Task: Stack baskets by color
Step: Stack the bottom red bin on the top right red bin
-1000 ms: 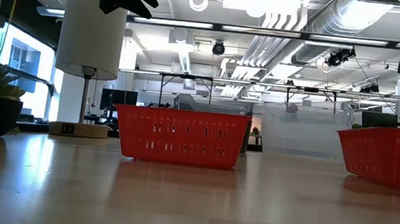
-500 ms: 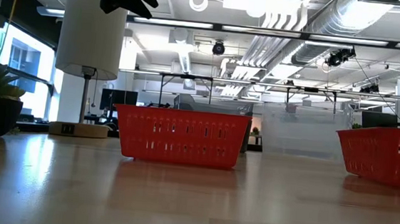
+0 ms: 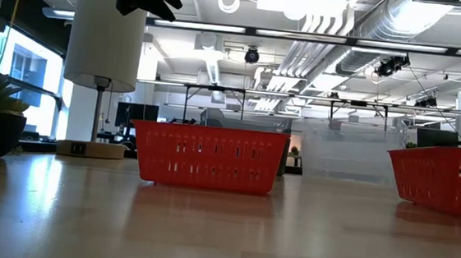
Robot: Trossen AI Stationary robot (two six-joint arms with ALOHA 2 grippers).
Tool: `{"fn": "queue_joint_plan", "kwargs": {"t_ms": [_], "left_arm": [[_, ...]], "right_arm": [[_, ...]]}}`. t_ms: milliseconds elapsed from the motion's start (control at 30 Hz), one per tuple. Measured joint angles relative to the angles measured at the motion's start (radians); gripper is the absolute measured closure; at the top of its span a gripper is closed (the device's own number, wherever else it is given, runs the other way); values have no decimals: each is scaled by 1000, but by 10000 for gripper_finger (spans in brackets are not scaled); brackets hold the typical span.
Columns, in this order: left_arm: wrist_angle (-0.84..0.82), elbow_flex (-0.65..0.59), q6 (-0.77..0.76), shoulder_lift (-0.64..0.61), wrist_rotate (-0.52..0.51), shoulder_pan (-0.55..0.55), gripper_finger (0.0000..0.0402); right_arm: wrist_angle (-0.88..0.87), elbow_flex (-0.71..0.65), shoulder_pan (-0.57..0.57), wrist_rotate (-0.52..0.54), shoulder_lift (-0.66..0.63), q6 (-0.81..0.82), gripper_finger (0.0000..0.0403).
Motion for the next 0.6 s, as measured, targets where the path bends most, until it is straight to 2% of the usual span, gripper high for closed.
{"fn": "queue_joint_plan", "kwargs": {"t_ms": [367, 600], "left_arm": [[-1, 0, 15, 0, 3, 0, 239], [-1, 0, 15, 0, 3, 0, 239]], "right_arm": [[-287, 220, -69, 75, -22, -102, 403], [-395, 338, -144, 196, -22, -205, 403]]}}
